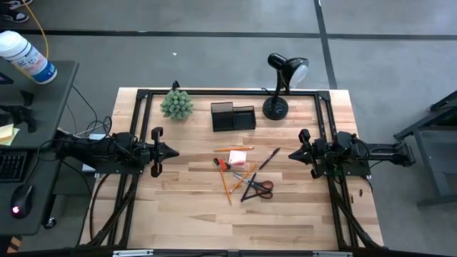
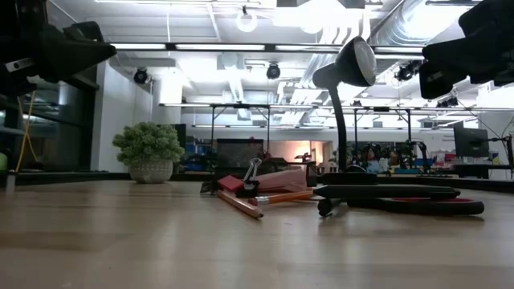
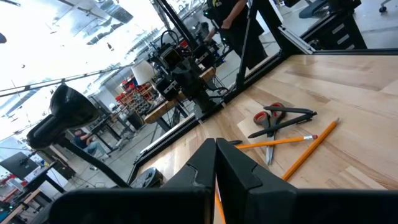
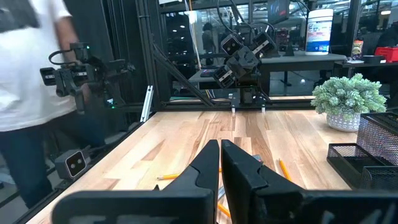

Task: Pick and place office supplies into organizer

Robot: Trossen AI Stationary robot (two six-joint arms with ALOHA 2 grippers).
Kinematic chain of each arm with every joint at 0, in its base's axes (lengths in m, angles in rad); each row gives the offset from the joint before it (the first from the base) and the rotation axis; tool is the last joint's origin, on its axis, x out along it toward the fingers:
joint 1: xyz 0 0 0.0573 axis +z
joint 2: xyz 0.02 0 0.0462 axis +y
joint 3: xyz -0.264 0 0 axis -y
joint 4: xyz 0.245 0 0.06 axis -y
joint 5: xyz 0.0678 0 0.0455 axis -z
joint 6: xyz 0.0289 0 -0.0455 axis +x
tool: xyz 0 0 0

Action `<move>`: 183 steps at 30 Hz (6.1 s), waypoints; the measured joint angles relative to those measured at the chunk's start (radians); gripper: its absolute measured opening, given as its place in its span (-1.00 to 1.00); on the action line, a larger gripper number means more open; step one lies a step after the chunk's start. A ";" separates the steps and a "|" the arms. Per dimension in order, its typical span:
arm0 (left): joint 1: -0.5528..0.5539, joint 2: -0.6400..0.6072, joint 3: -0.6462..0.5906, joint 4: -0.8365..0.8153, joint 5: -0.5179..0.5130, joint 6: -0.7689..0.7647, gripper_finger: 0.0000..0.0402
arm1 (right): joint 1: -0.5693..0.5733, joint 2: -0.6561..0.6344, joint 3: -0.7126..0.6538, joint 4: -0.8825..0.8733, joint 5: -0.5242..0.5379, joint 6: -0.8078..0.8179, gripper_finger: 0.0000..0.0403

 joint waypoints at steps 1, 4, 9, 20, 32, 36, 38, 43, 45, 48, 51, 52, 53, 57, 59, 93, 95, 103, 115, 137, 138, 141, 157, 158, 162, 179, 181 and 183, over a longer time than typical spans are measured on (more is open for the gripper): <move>0.000 0.000 0.000 0.000 0.000 0.000 -1.00 | 0.000 0.000 0.000 0.000 0.000 0.000 -0.94; 0.000 0.000 0.000 0.000 0.000 0.000 -1.00 | 0.000 0.000 0.000 0.000 0.000 0.000 -0.94; 0.000 0.000 0.000 0.000 0.000 0.000 -1.00 | 0.000 0.000 0.000 0.000 0.000 0.000 -0.94; 0.000 0.000 0.000 0.000 0.000 0.000 -1.00 | 0.000 0.000 0.000 0.000 0.000 0.000 -0.94; 0.000 0.000 0.000 0.000 0.000 0.000 -1.00 | 0.000 0.000 0.000 0.000 0.000 0.000 -0.94; 0.000 0.000 0.000 0.000 0.000 0.000 -1.00 | 0.000 0.000 0.000 0.000 0.000 0.000 -0.94; 0.000 0.000 0.000 0.000 0.000 0.000 -1.00 | 0.000 0.000 0.000 0.000 0.000 0.000 -0.94; 0.000 0.000 0.000 0.000 0.000 0.000 -1.00 | 0.000 0.000 0.000 0.000 0.000 0.000 -0.94; 0.000 0.000 0.000 0.000 0.000 0.000 -1.00 | 0.000 0.000 0.000 0.000 0.000 0.000 -0.94; 0.000 0.000 0.000 0.000 0.000 0.000 -1.00 | 0.000 0.000 0.000 0.000 0.000 0.000 -0.94; 0.000 0.000 0.000 0.000 0.000 0.000 -1.00 | 0.000 0.000 0.000 0.000 0.000 0.000 -0.94; 0.000 0.000 0.000 0.000 0.000 0.000 -1.00 | 0.000 0.000 0.000 0.000 0.000 0.000 -0.94; 0.000 0.000 0.000 0.000 0.000 0.000 -1.00 | 0.000 0.000 0.000 0.000 0.000 0.000 -0.94; 0.000 0.000 0.000 0.000 0.000 0.000 -1.00 | 0.000 0.000 0.000 0.000 0.000 0.000 -0.94; 0.000 0.000 0.000 0.000 0.000 0.000 -1.00 | 0.000 0.000 0.000 0.000 0.000 0.000 -0.94; 0.000 0.000 0.000 0.218 -0.110 -0.196 -1.00 | 0.000 0.000 0.000 0.453 0.398 0.222 -0.94; 0.000 0.000 0.000 0.282 -0.167 -0.317 -1.00 | 0.000 0.000 0.000 0.474 0.397 0.234 -0.94; 0.000 0.000 0.000 0.429 -0.271 -0.586 -1.00 | 0.000 0.000 0.000 0.522 0.440 0.277 -0.94; 0.000 0.000 0.000 0.690 -0.392 -0.625 -1.00 | 0.000 0.000 0.018 0.609 0.628 0.613 -0.94; 0.000 0.327 0.410 0.601 -0.425 -0.158 -1.00 | 0.000 0.168 0.466 -0.036 0.557 0.278 -0.45; 0.000 0.357 0.444 0.557 -0.425 -0.158 -1.00 | 0.000 0.199 0.516 -0.109 0.535 0.272 -0.43; 0.000 0.447 0.557 0.396 -0.426 -0.162 -1.00 | 0.000 0.298 0.670 -0.324 0.491 0.269 -0.37; -0.001 0.747 0.955 -0.037 -0.264 -0.209 -1.00 | 0.000 0.634 1.171 -0.762 0.522 0.113 -0.24; -0.001 0.758 0.958 -0.024 -0.263 -0.209 -1.00 | 0.000 0.641 1.180 -0.750 0.525 0.106 -0.25; 0.000 0.793 0.962 0.025 -0.263 -0.211 -1.00 | 0.000 0.660 1.188 -0.683 0.572 0.094 -0.26; 0.000 0.915 0.961 -0.180 -0.263 -0.351 -1.00 | -0.020 0.985 1.187 -0.885 0.307 0.028 -0.15; 0.000 0.915 0.961 -0.211 -0.261 -0.371 -1.00 | -0.028 1.027 1.187 -0.883 0.258 -0.007 -0.17; 0.000 0.915 0.961 -0.233 -0.260 -0.390 -1.00 | -0.035 1.070 1.187 -0.883 0.206 -0.053 -0.20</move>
